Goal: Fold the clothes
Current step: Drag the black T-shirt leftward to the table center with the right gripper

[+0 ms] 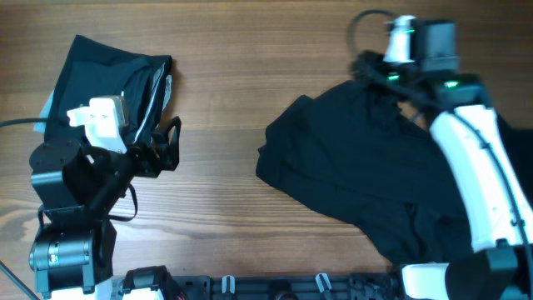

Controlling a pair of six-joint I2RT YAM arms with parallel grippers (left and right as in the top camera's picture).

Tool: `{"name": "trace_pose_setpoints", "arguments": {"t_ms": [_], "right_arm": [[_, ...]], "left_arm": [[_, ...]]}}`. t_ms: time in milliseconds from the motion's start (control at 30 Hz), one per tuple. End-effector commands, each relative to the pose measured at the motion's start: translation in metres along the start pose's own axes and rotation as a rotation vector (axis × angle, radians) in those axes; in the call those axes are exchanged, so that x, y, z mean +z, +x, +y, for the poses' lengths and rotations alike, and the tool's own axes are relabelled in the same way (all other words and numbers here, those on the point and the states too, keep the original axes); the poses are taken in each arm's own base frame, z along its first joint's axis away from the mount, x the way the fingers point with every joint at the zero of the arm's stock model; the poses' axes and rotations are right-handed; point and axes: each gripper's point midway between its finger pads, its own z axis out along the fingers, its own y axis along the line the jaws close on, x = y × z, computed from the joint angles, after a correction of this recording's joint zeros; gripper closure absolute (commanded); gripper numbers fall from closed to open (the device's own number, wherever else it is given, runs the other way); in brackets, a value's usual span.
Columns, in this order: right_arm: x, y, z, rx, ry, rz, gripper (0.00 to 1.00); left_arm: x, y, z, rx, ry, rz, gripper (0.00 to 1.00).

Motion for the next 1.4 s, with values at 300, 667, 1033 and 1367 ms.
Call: {"name": "trace_pose_setpoints", "arguments": {"t_ms": [300,667,1033,1367], "right_arm": [[0.141,0.035,-0.106,0.222,0.057,0.237,0.32],[0.172,0.028,-0.071,0.139,-0.031,0.201,0.96],[0.005,-0.213,0.037,-0.039,-0.222,-0.454,0.13],[0.033,-0.096,0.011,-0.073,-0.160,0.045,0.18]], "left_arm": [[0.049,0.047,0.006,-0.163,0.018,0.270,0.00],[0.068,0.066,-0.003,-0.157,0.049,0.363,0.00],[0.073,0.053,-0.005,-0.151,0.060,0.306,0.00],[0.092,0.065,-0.008,-0.182,0.076,0.360,0.00]]}}
